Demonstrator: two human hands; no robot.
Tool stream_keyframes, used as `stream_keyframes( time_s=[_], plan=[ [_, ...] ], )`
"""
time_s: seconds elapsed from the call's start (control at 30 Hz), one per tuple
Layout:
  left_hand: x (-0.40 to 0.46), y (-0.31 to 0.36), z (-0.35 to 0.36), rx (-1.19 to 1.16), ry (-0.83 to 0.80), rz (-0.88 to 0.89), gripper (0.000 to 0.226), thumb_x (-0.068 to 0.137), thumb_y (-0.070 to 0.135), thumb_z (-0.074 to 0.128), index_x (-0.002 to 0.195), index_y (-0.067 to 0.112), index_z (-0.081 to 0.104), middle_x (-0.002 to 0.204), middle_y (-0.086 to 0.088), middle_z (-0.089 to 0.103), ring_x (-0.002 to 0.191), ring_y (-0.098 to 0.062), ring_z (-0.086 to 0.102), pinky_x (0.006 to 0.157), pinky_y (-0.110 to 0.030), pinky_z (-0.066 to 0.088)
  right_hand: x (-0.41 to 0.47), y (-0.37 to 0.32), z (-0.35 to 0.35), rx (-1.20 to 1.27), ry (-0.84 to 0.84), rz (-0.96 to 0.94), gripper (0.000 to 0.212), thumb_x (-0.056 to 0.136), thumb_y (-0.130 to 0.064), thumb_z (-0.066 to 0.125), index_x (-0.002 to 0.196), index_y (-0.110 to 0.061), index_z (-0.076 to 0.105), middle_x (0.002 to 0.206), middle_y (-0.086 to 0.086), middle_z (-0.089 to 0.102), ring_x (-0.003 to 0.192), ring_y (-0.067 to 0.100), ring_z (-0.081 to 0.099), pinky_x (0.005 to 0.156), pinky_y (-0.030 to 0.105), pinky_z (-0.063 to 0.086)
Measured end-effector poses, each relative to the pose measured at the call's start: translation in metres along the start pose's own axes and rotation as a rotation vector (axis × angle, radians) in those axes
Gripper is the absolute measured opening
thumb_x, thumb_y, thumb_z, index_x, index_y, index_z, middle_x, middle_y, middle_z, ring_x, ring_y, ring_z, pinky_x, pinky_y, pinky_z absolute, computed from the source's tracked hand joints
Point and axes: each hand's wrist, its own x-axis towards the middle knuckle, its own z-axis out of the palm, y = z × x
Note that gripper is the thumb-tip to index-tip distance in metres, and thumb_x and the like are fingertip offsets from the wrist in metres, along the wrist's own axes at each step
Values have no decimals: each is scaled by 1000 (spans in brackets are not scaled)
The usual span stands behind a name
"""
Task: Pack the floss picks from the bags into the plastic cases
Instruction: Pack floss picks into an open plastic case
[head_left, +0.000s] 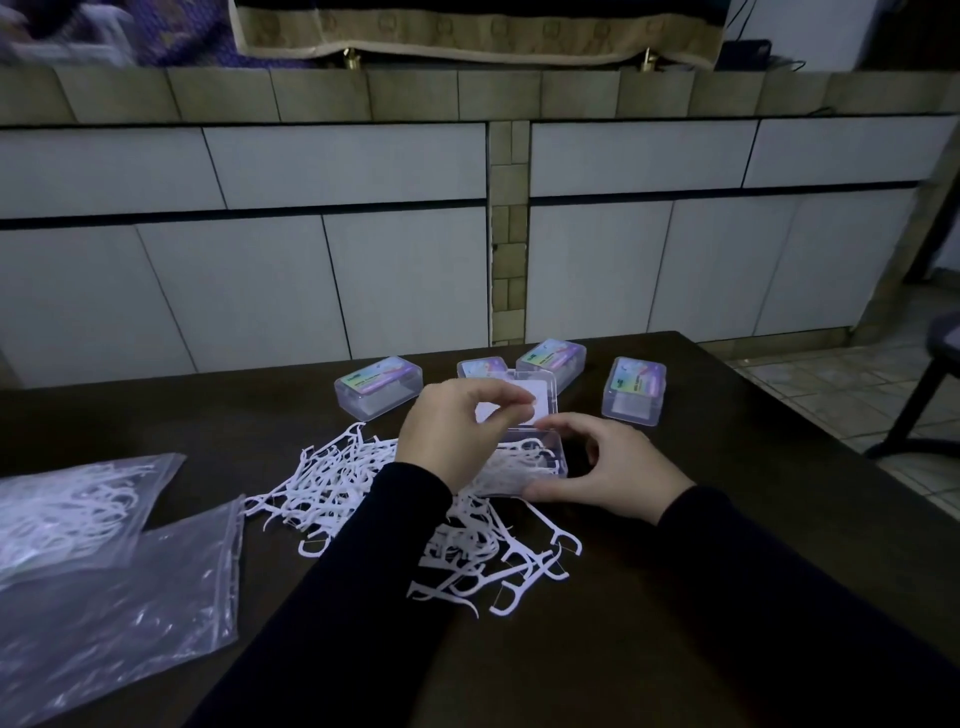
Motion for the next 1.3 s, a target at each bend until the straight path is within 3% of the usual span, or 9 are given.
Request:
stream_keyframes(
  time_s=[0.13, 0.23, 0.4, 0.67, 0.83, 1.03, 1.17, 1.3],
  plan=[
    [-1, 10, -3, 366, -241, 40, 21, 91, 34, 61, 110, 35, 70, 113, 11, 66, 104, -6, 51, 86, -22, 39, 3, 3, 2, -4, 2, 7, 95, 45, -84, 65, 131, -50, 42, 136, -17, 48, 126, 18, 42, 104, 48, 41],
    [1, 11, -7, 351, -307, -47, 21, 90, 34, 63, 109, 32, 70, 119, 7, 64, 108, -11, 55, 94, -29, 44, 4, 4, 2, -7, 2, 19, 93, 47, -82, 67, 131, -51, 42, 137, -16, 48, 125, 20, 42, 102, 47, 43],
    [3, 4, -13, 443, -391, -114, 23, 87, 34, 67, 109, 32, 71, 119, 7, 64, 105, -11, 56, 91, -28, 47, 3, 2, 1, -25, 5, 20, 83, 56, -72, 72, 130, -49, 43, 135, -14, 49, 123, 18, 43, 104, 47, 41],
    [0, 5, -7, 448, -381, -5, 26, 92, 31, 60, 117, 34, 67, 119, 7, 63, 105, -10, 55, 86, -22, 43, 2, 2, 2, -38, 19, 15, 86, 56, -74, 71, 132, -49, 41, 135, -16, 49, 123, 18, 43, 104, 47, 41],
    [2, 3, -11, 419, -441, -53, 24, 92, 25, 61, 114, 32, 69, 123, 5, 61, 109, -12, 54, 89, -22, 42, -1, -1, 0, -54, 23, 10, 81, 63, -68, 73, 134, -46, 41, 136, -13, 49, 123, 18, 43, 105, 47, 39],
    [2, -6, -19, 420, -371, -103, 27, 86, 33, 69, 112, 30, 69, 119, 7, 64, 106, -10, 55, 89, -26, 46, -4, -4, 1, -76, 31, -4, 84, 65, -70, 70, 138, -42, 40, 142, -11, 48, 125, 16, 43, 108, 46, 36],
    [-2, -5, -15, 424, -373, -87, 25, 88, 33, 65, 112, 28, 70, 119, 5, 64, 108, -12, 55, 93, -29, 46, -11, -8, 2, -148, 45, -38, 81, 75, -66, 65, 144, -38, 35, 148, -9, 41, 135, 16, 35, 114, 43, 23],
    [-10, -8, -16, 370, -247, -53, 22, 92, 30, 60, 112, 26, 70, 113, 5, 65, 99, -10, 56, 82, -23, 43, -15, -11, 7, -257, 97, -57, 82, 78, -70, 58, 147, -36, 29, 150, -6, 37, 136, 15, 34, 111, 41, 26]
  ],
)
